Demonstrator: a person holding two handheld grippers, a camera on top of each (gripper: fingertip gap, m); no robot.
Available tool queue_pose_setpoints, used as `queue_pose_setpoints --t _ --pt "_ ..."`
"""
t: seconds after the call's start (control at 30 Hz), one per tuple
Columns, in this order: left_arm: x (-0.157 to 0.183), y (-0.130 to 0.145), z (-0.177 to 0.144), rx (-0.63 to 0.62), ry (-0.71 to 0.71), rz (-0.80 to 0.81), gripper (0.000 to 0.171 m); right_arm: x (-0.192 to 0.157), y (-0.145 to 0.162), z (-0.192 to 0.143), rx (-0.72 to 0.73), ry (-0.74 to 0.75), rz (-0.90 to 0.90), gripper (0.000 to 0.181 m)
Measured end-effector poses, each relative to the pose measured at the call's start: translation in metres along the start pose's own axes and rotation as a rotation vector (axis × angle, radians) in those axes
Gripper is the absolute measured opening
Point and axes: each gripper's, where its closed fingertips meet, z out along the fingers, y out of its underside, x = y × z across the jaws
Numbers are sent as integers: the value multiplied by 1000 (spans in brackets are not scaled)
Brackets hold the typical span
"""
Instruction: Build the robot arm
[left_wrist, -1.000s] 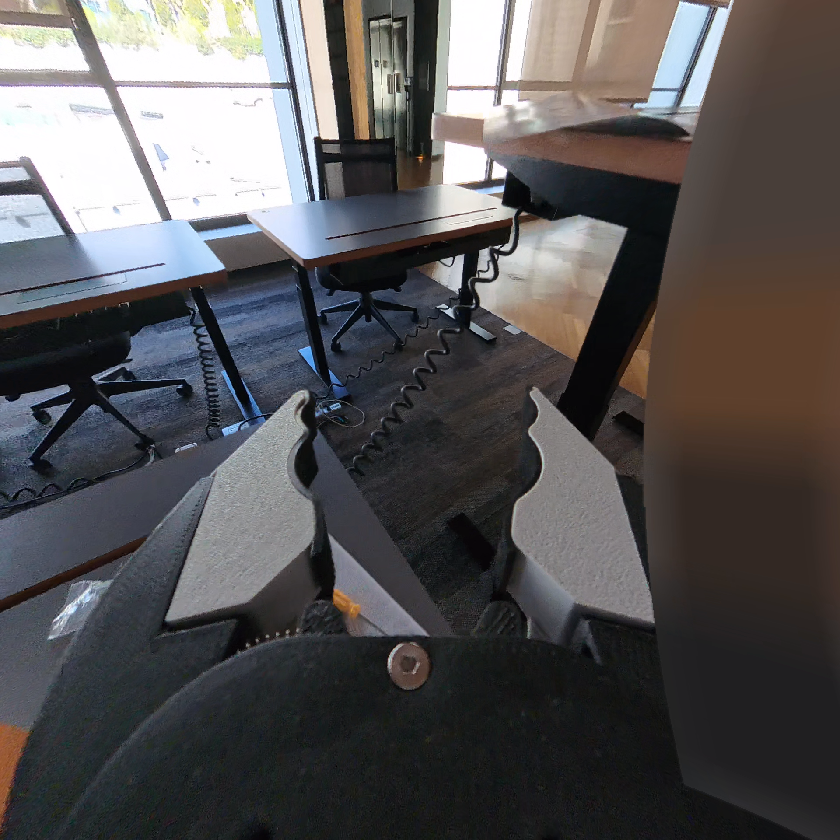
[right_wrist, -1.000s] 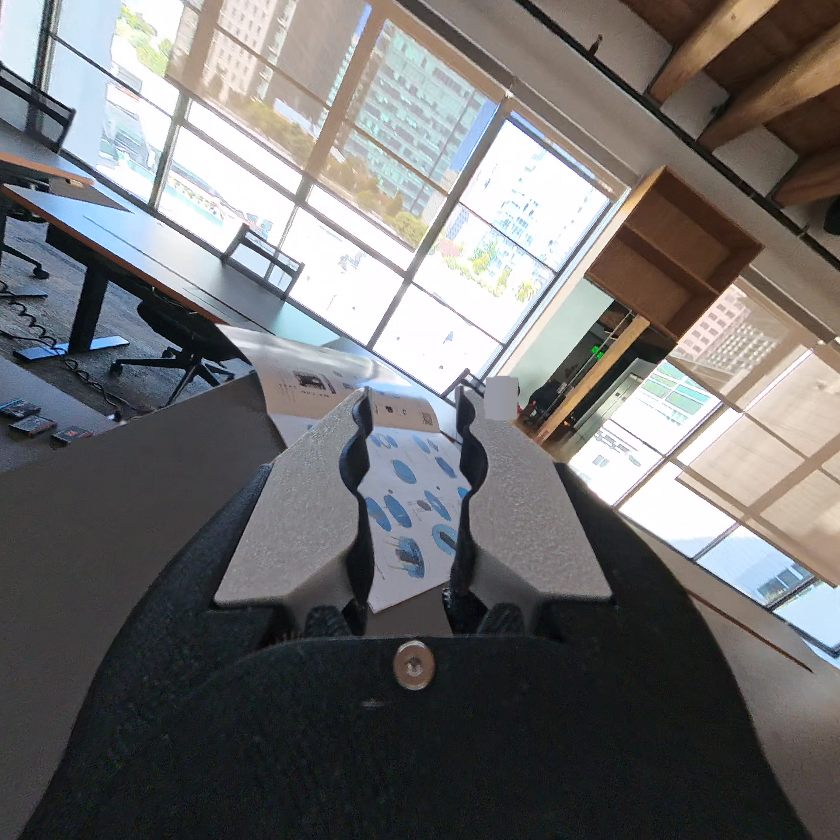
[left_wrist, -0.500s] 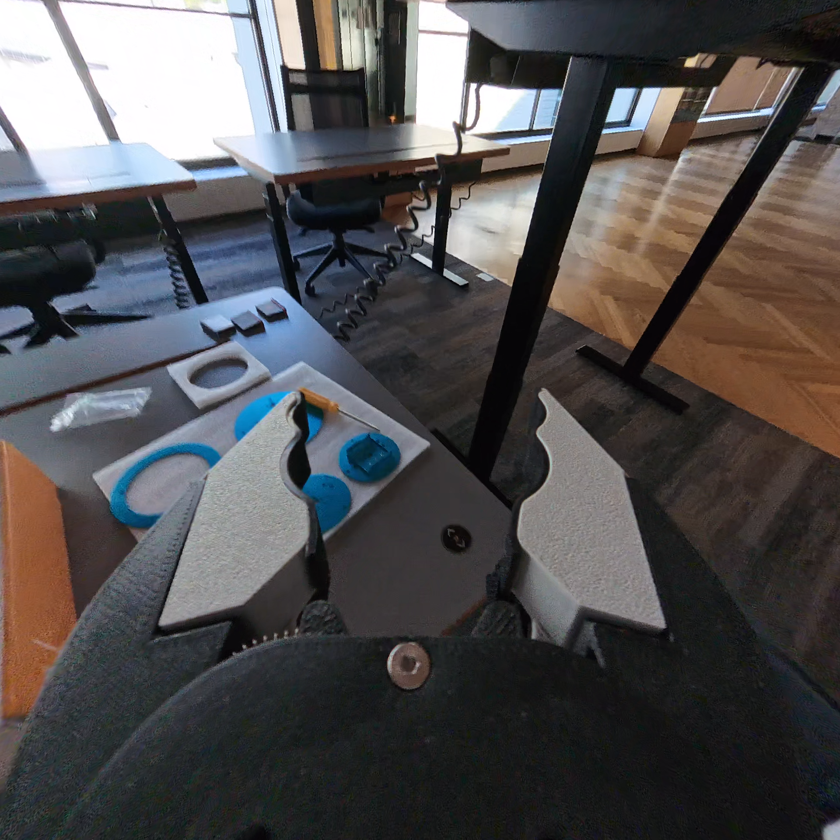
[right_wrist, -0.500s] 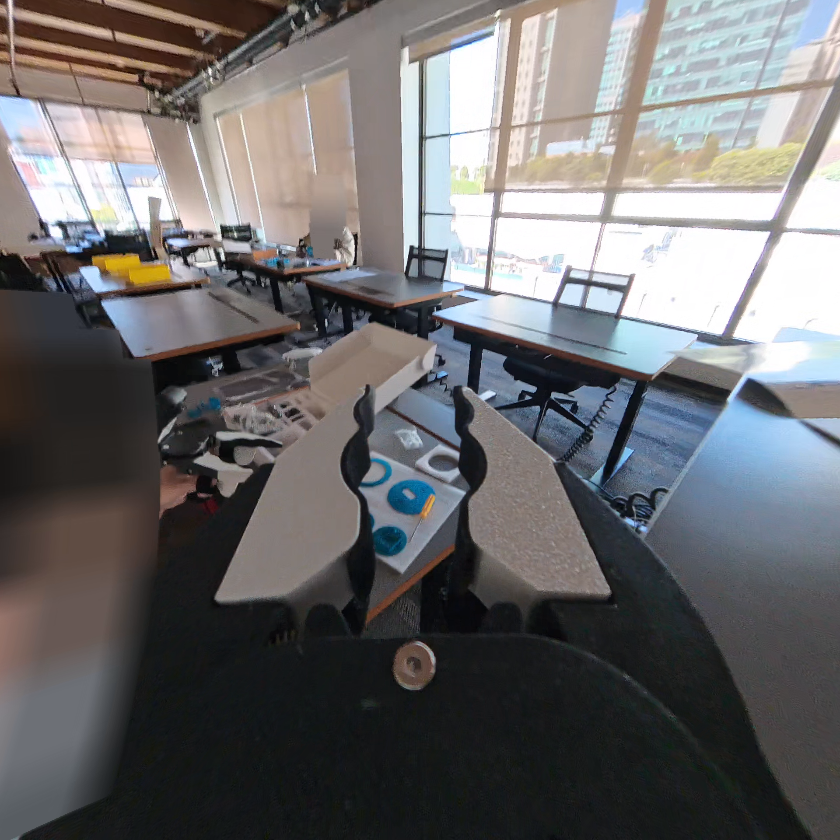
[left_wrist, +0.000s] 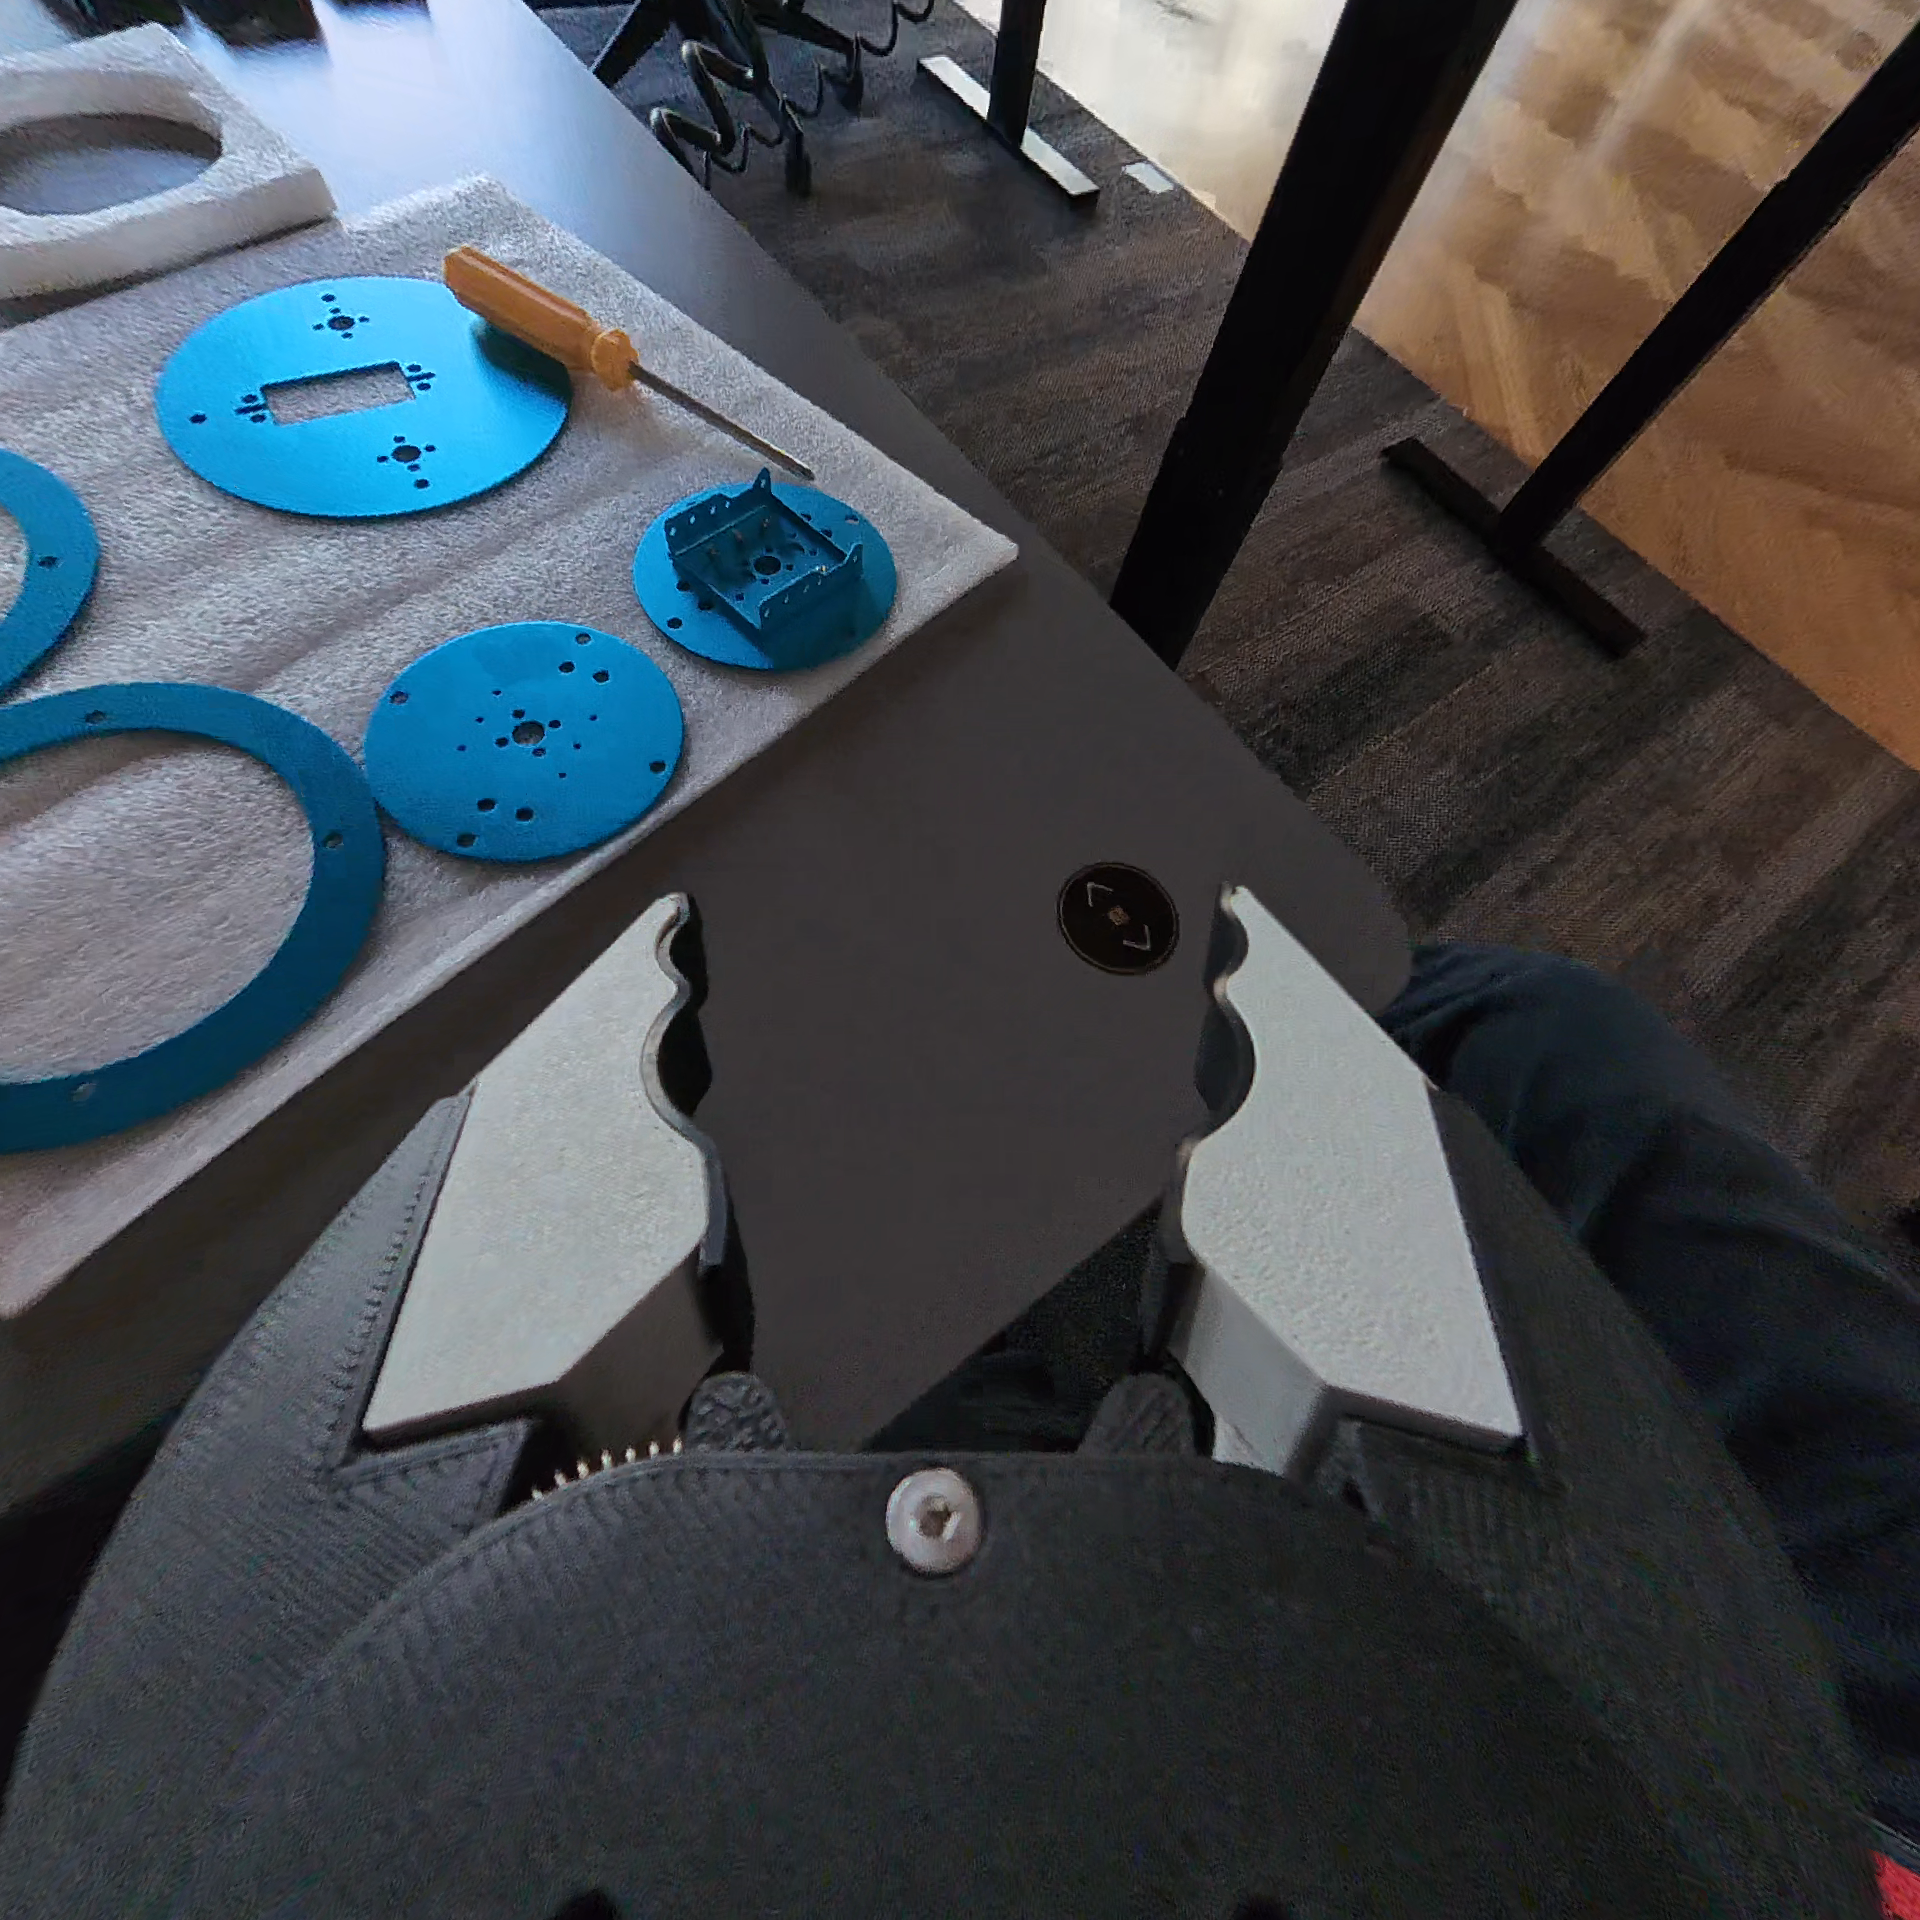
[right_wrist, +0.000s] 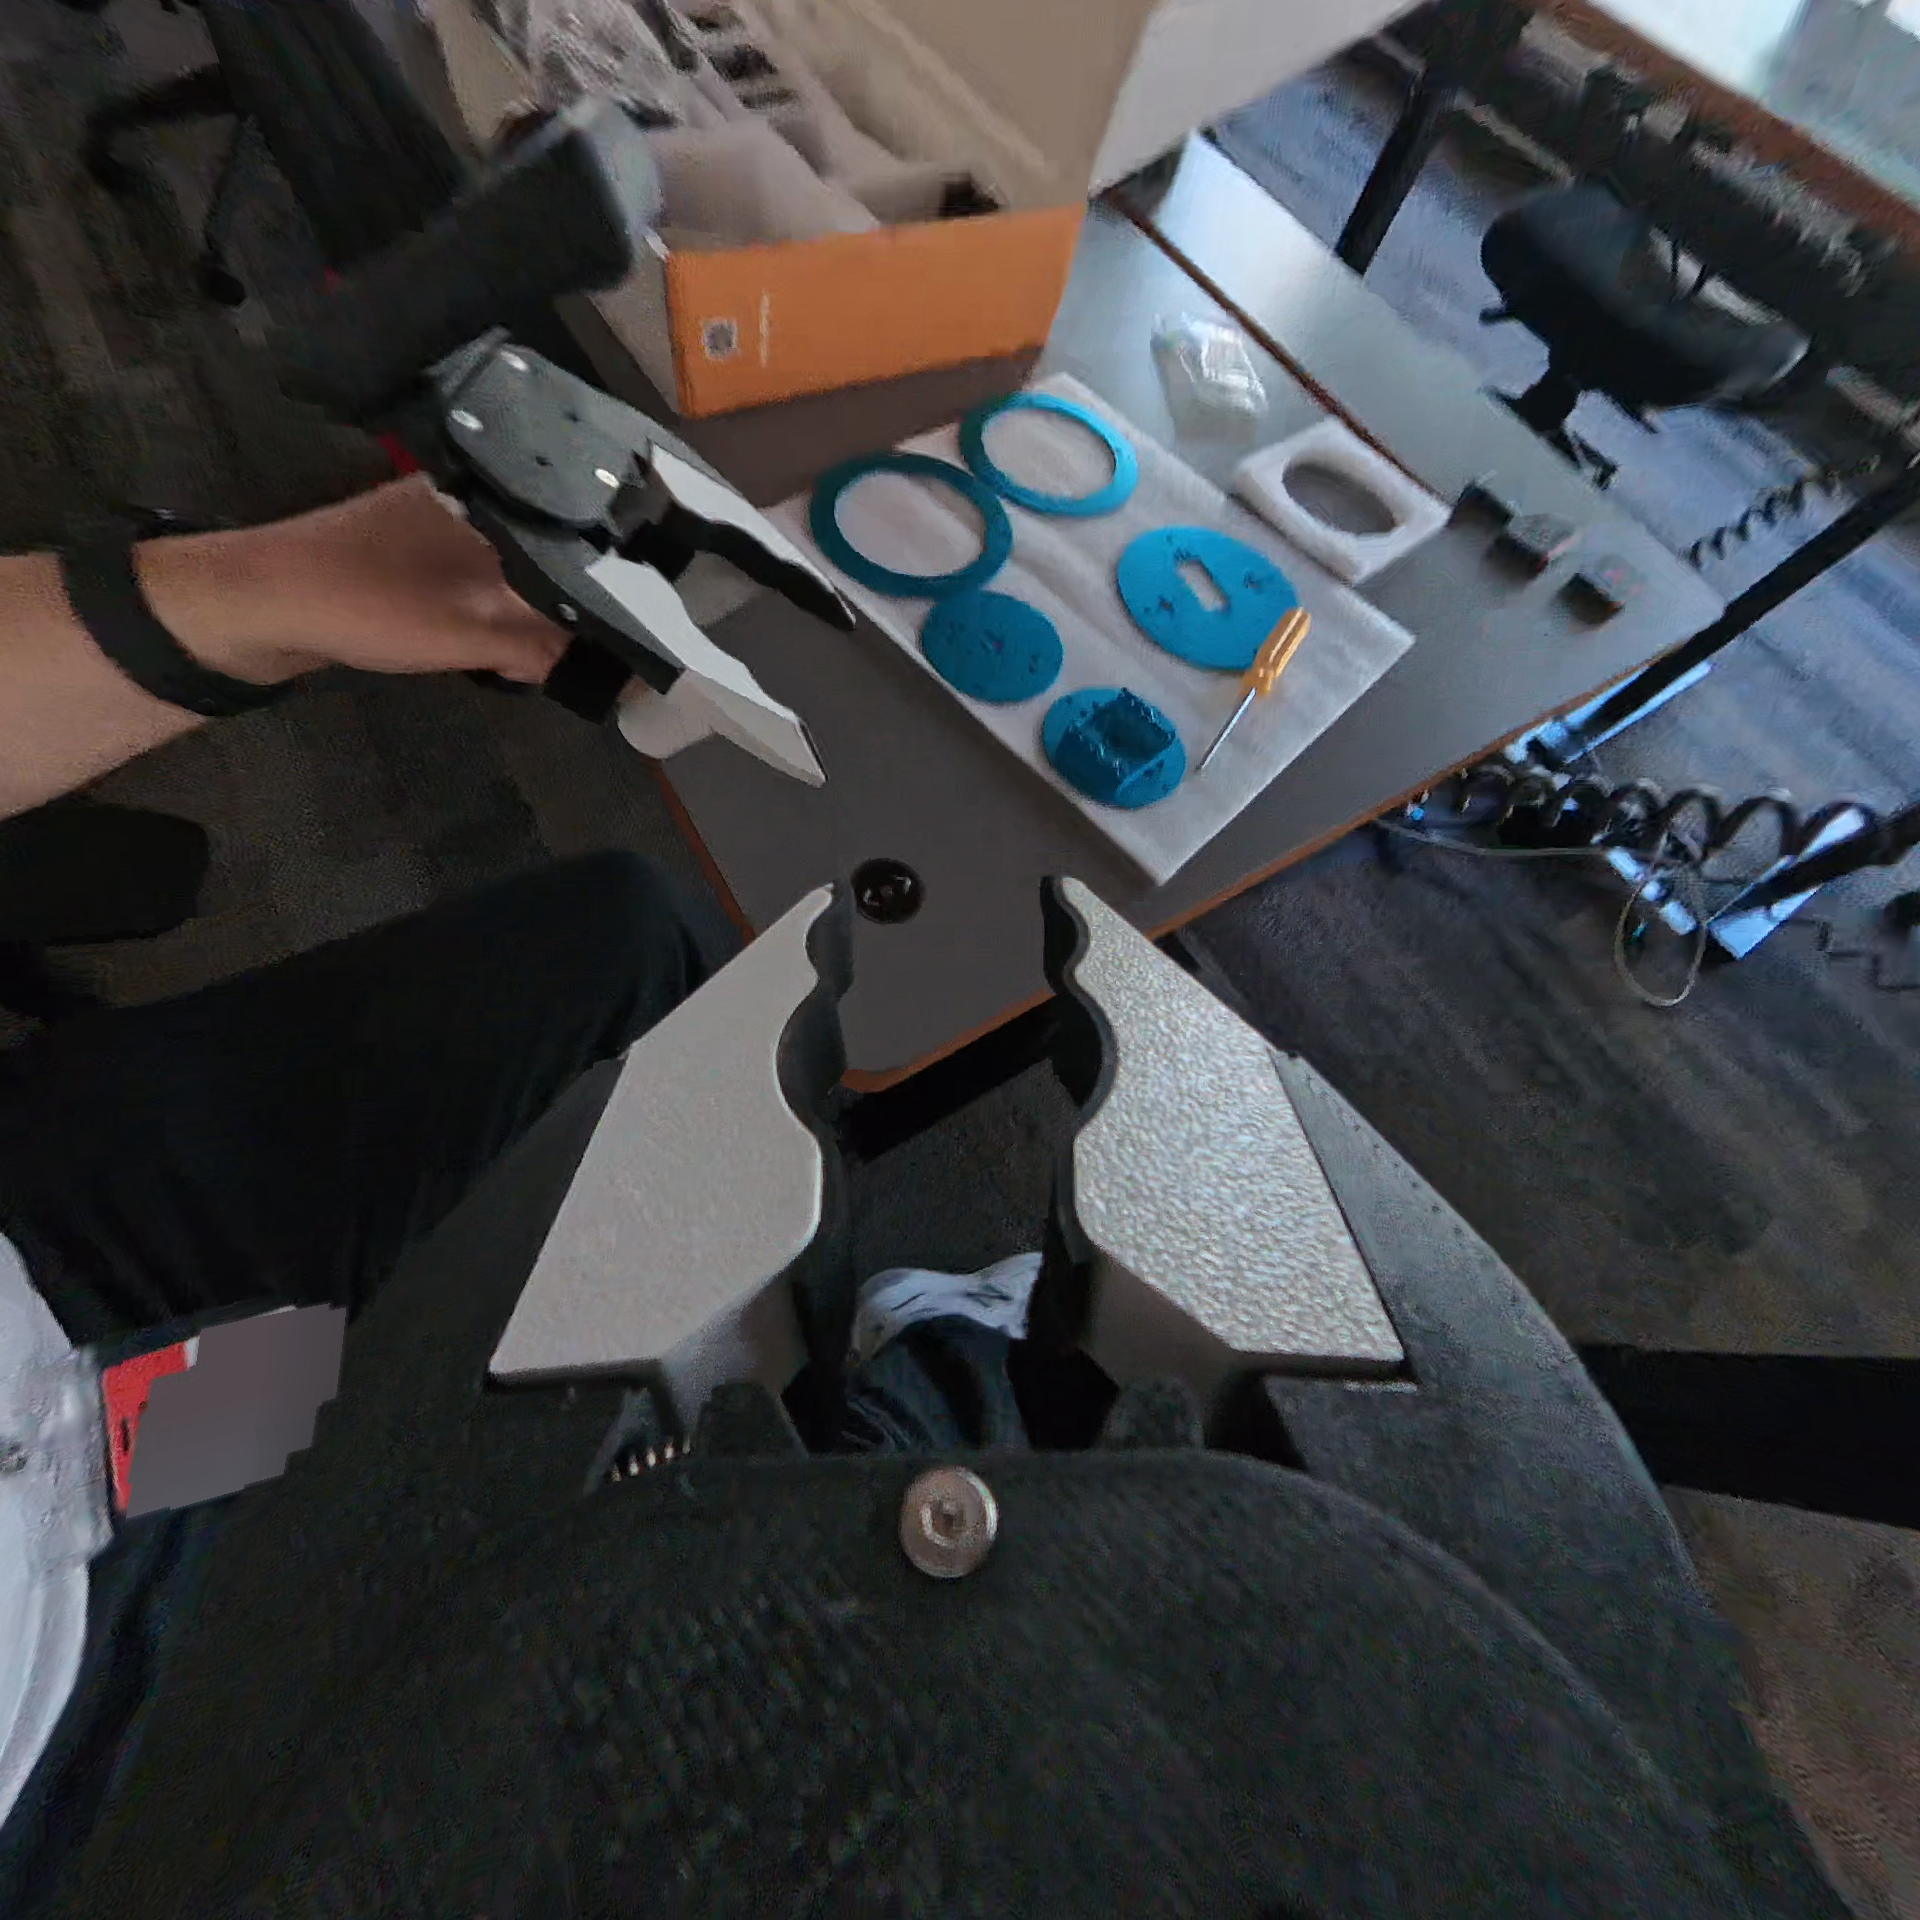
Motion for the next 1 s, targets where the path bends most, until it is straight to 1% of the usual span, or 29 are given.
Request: queue_pose_setpoints --t 0.1,0.2,0.27,0.33,0.4,0.43,0.53,0.57,0.6,0.63,0.67,0.77,0.83,0.87,0.9,0.93,1.0 --pt "-9 -13 24 31 -44 33 93 45 32 59 -27 -18 109 36" --pt "-18 -27 38 83 -65 38 90 102 41 116 -57 -29 203 35" --pt "-26 -37 43 129 -87 52 85 138 38 159 -108 -41 236 34" --pt "-38 -44 46 129 -132 65 85 163 29 206 -175 -88 266 34" --pt "-50 -54 45 125 -170 50 85 179 15 253 -250 -122 263 26" --pt "-50 -59 44 121 -161 35 84 188 9 276 -291 -121 255 24" --pt "-51 -66 44 81 -142 10 86 190 0 328 -416 -195 318 27" --pt "-52 -68 43 70 -152 14 86 188 0 339 -459 -215 339 29" --pt "-54 -70 42 65 -165 21 86 191 7 347 -525 -192 330 31" --pt "-55 -71 41 63 -179 27 86 197 16 351 -592 -144 294 40" --pt "-55 -73 40 67 -189 31 86 198 20 355 -622 -132 283 45" --pt "-55 -81 40 91 -182 25 86 193 26 359 -678 -148 295 44" --pt "-59 -86 41 101 -187 28 85 187 33 358 -724 -163 285 37" --pt "-63 -89 41 106 -193 29 85 188 39 356 -757 -147 261 34" --pt "-66 -92 41 119 -195 28 84 186 44 356 -779 -161 245 25" --pt "-68 -96 41 135 -190 25 83 181 44 357 -775 -188 255 21" --pt "-72 -100 42 160 -166 17 80 181 44 358 -751 -216 293 19"
